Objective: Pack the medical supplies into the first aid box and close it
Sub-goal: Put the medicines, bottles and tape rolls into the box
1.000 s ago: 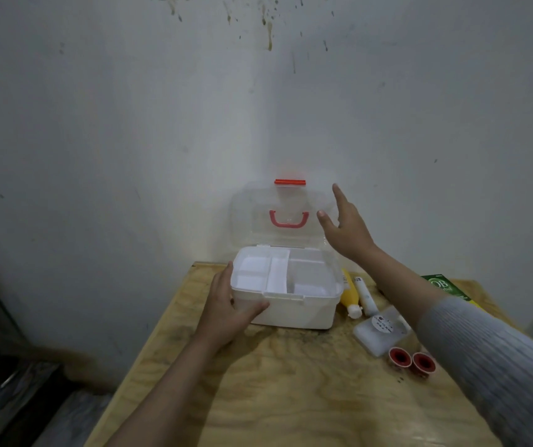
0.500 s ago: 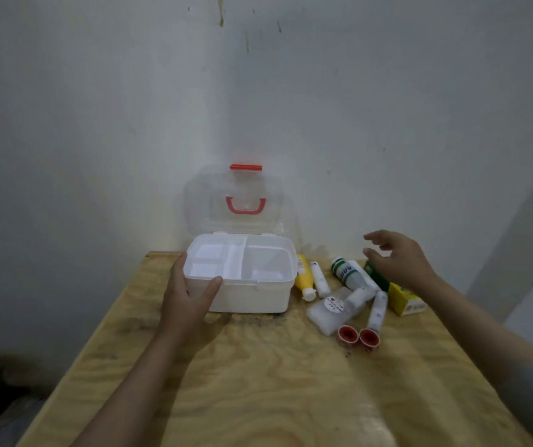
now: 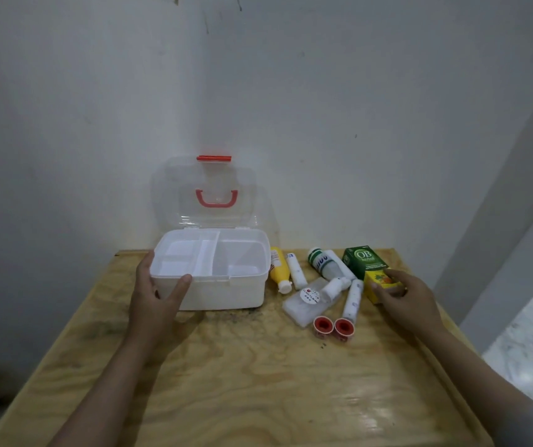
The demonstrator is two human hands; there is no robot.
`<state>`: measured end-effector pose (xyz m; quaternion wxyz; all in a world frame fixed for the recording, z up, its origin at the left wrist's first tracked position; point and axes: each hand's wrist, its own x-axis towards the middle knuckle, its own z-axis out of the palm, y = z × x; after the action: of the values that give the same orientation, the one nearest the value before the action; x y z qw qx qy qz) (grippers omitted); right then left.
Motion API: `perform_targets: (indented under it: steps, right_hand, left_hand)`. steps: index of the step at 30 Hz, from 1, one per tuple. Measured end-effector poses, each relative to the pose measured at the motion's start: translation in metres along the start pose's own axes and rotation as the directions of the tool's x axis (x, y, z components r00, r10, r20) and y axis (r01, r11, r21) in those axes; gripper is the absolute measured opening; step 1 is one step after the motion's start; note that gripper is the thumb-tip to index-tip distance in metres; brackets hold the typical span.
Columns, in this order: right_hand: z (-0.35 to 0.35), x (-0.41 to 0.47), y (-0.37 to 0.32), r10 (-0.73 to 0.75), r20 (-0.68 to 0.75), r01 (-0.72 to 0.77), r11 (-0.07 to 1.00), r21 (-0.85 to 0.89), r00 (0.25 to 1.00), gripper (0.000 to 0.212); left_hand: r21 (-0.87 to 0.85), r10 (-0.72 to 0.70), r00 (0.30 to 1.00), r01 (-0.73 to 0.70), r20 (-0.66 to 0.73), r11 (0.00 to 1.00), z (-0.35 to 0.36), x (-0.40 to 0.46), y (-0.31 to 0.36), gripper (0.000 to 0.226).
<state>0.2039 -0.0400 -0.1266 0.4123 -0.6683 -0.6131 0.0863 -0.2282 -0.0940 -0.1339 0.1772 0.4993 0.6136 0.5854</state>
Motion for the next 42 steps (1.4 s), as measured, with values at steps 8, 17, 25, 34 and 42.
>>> perform_targets:
  steps: [8,17,25,34,42]
  right_hand:
    - [-0.024,0.011,-0.047,-0.049,-0.173,0.085,0.974,0.21,0.984,0.039]
    - [-0.03,0.039,-0.192,-0.402,0.199,0.329,0.889,0.32,0.894,0.026]
    - [0.043,0.037,-0.26,-0.343,0.493,0.458,0.879,-0.133,0.8,0.034]
    - [0.102,0.02,-0.251,-0.206,0.584,0.301,0.951,-0.069,0.785,0.039]
    - [0.147,0.017,-0.259,-0.093,0.61,0.229,0.962,-0.148,0.787,0.03]
  left_hand:
    - [-0.002,-0.002,1.0,0.002,-0.007,1.0,0.0,-0.001,0.002,0.079]
    - [-0.033,-0.038,0.999,0.038,0.012,0.999,-0.001,-0.003,0.006,0.082]
    - [-0.049,-0.05,0.998,0.052,0.038,0.997,-0.003,-0.003,0.008,0.088]
    - [-0.05,-0.036,0.999,0.038,0.034,0.998,-0.001,-0.004,0.008,0.09]
    - [-0.047,-0.019,1.0,0.02,0.017,0.999,0.001,-0.004,0.006,0.086]
